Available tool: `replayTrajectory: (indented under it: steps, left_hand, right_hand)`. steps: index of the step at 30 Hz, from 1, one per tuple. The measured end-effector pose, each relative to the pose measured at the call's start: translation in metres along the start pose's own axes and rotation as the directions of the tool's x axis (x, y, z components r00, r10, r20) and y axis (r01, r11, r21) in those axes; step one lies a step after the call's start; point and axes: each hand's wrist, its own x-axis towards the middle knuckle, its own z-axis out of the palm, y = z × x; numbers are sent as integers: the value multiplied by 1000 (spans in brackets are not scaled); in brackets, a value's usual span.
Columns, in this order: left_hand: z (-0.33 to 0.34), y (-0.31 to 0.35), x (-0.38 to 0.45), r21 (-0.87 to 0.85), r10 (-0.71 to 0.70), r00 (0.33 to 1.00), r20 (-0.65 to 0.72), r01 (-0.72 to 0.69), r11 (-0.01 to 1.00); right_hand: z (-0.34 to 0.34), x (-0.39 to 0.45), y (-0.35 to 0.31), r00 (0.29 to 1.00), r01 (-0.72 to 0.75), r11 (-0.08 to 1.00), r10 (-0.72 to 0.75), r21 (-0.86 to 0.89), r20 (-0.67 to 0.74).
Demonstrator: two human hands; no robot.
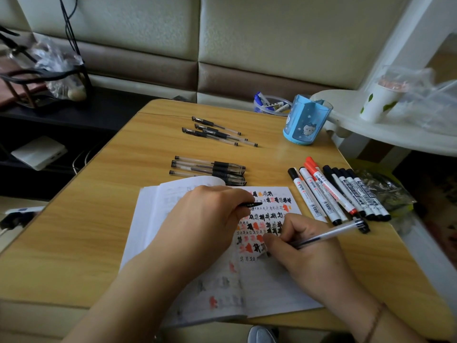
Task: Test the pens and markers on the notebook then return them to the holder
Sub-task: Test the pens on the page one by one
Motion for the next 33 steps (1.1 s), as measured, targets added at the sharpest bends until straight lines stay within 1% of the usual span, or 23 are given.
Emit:
replayTrajectory:
  steps: [3, 8, 10, 13, 16, 18, 20, 29, 31, 33]
  left_hand:
    - [1, 0, 0, -8, 1, 1000, 4, -1, 1000]
    - [2, -2, 0, -41, 34, 999, -3, -34, 999]
    - [0, 0, 1, -66, 11, 1000, -13, -12, 998]
    - [-5, 3, 2, -155, -73, 997, 7, 73, 985]
    - [-7, 4, 1, -255, -152, 987, 59, 162, 953]
    - [-7, 3, 1, -315, -197, 978, 73, 210, 926]
    - [-8, 3, 1, -329, -210, 974, 83, 226, 917]
    - [-10, 7, 1, -328, -167, 977, 130, 201, 923]
    - [-12, 7, 3, -379, -157, 976, 151, 204, 903]
    - [-13, 7, 4, -481, -180, 971, 158, 235, 845]
  right_hand:
    - [0, 0, 0, 1000, -10, 1000, 10, 6, 13]
    - [-1, 2, -3, 999, -38, 999, 38, -4, -6]
    - [-2, 1, -5, 998, -58, 998, 57, 28, 8]
    - [-6, 0, -12, 996, -85, 971, 89, 225, -10]
    - [-11, -1, -16, 995, -101, 883, 97, 459, 32]
    - [-14, 0, -14, 996, -82, 841, 79, 535, 29]
    - [-14, 1, -15, 998, -68, 832, 66, 550, 23]
    - [-11, 1, -18, 999, -33, 859, 14, 511, 42]
    - [-11, 1, -19, 999, -23, 851, 4, 525, 37]
    - [-12, 2, -21, 1000, 8, 830, -7, 558, -4]
